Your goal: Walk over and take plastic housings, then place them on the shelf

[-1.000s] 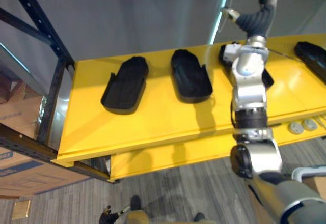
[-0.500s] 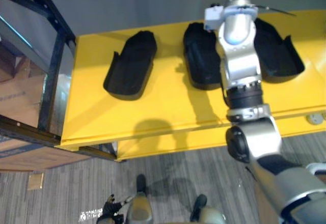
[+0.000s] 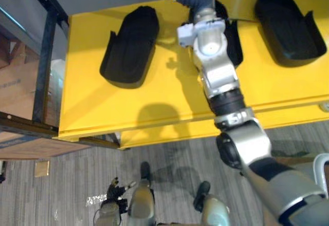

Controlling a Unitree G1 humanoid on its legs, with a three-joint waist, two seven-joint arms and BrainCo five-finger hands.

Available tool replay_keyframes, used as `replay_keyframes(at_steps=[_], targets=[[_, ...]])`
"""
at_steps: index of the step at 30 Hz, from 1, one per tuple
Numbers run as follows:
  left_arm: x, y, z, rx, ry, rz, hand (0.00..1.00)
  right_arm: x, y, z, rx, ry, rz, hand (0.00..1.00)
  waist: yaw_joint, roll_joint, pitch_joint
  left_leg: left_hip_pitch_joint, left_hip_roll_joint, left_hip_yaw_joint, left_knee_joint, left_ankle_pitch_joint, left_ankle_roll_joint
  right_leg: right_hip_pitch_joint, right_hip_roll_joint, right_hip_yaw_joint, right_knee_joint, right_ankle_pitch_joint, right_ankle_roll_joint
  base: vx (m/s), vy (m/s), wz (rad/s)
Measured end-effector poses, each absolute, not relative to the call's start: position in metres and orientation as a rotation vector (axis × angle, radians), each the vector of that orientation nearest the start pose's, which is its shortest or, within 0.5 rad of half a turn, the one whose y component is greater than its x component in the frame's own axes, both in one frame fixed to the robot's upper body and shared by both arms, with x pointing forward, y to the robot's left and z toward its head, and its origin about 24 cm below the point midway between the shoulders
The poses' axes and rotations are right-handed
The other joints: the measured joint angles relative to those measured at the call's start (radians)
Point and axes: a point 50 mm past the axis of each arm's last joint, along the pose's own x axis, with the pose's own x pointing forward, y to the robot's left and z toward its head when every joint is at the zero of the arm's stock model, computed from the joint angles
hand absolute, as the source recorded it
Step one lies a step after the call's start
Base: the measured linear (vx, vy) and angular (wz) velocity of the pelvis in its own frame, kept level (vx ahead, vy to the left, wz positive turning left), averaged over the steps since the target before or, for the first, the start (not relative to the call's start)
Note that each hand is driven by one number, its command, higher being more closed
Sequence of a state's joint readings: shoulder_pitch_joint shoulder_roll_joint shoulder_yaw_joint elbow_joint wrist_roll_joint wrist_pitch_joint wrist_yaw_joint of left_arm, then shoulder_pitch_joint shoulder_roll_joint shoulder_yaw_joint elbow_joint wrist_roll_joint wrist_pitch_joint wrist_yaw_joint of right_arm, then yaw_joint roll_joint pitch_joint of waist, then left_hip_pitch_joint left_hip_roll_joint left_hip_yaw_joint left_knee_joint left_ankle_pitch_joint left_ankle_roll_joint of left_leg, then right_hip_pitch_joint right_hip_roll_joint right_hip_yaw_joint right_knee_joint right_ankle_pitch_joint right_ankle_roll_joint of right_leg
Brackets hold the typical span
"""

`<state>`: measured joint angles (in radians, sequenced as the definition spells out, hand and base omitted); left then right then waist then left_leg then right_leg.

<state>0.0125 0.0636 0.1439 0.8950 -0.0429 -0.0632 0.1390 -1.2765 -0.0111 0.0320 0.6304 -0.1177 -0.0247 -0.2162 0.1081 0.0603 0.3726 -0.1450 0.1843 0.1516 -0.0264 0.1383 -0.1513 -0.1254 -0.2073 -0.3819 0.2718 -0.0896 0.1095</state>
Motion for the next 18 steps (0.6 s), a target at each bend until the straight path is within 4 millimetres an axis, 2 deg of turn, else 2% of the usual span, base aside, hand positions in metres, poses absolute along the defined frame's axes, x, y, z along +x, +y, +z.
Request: replay_keyframes(at_steps=[7, 11, 18], targets=[[0.154, 0.203, -0.133, 0.017, 0.846, 0.318, 0.0, 0.38, -0.025, 0.31, -0.166, -0.63, 0.156, 0.0, 0.0, 0.0, 0.0, 0.0, 0.001, 0.002, -0.001, 0.0, 0.0, 0.0, 0.002, 0.001, -0.005, 0.0, 0.0, 0.0, 0.0, 0.0], [0.154, 0.203, -0.133, 0.015, 0.847, 0.319, 0.0, 0.384, -0.016, 0.297, -0.184, -0.572, 0.191, 0.0, 0.0, 0.0, 0.0, 0.0, 0.004, 0.002, -0.004, 0.0, 0.0, 0.004, 0.008, 0.0, -0.015, 0.001, 0.0, 0.0, 0.0, 0.0], [0.155, 0.202, -0.133, -0.01, 0.843, 0.327, 0.0, 0.383, -0.009, 0.293, -0.184, -0.559, 0.211, 0.0, 0.0, 0.0, 0.0, 0.005, 0.012, 0.003, -0.014, 0.002, -0.004, 0.008, 0.017, -0.001, -0.021, 0.002, 0.001, 0.0, 0.0, 0.0]])
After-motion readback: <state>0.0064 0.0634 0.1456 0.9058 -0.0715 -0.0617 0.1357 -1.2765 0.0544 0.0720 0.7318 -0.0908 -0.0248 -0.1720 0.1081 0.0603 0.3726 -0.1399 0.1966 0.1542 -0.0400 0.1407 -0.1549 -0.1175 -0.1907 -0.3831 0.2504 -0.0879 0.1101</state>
